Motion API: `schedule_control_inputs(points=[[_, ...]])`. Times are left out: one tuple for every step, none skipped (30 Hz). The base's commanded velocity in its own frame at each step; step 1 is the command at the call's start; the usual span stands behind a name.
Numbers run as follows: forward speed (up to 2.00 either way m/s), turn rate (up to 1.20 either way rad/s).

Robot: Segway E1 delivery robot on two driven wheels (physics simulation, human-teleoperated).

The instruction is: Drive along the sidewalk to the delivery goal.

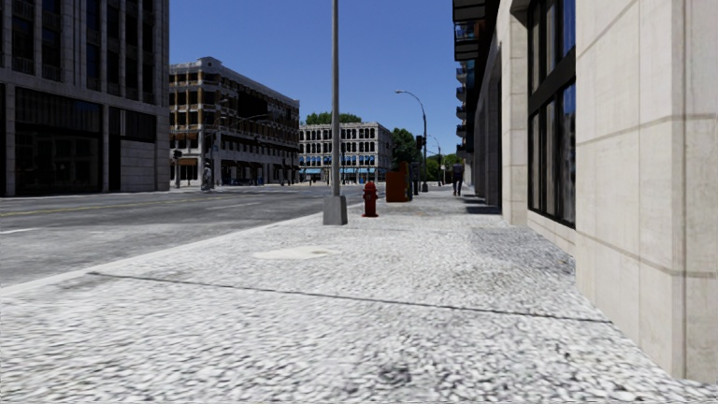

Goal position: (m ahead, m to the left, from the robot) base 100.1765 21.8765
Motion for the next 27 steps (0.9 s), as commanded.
schedule_control_inputs(points=[[2.00, 0.00], [2.00, 0.00], [2.00, -0.04], [2.00, -0.09], [2.00, -0.09], [2.00, -0.12], [2.00, -0.19], [2.00, -0.21], [2.00, -0.21], [2.00, -0.21], [2.00, -0.22], [2.00, -0.22], [2.00, -0.22], [2.00, -0.23], [2.00, -0.24], [2.00, -0.24], [2.00, -0.24], [2.00, -0.24], [2.00, -0.25], [2.00, -0.25], [2.00, -0.25], [2.00, -0.28], [2.00, -0.32], [2.00, -0.32], [2.00, -0.34], [2.00, -0.34], [2.00, -0.34]])
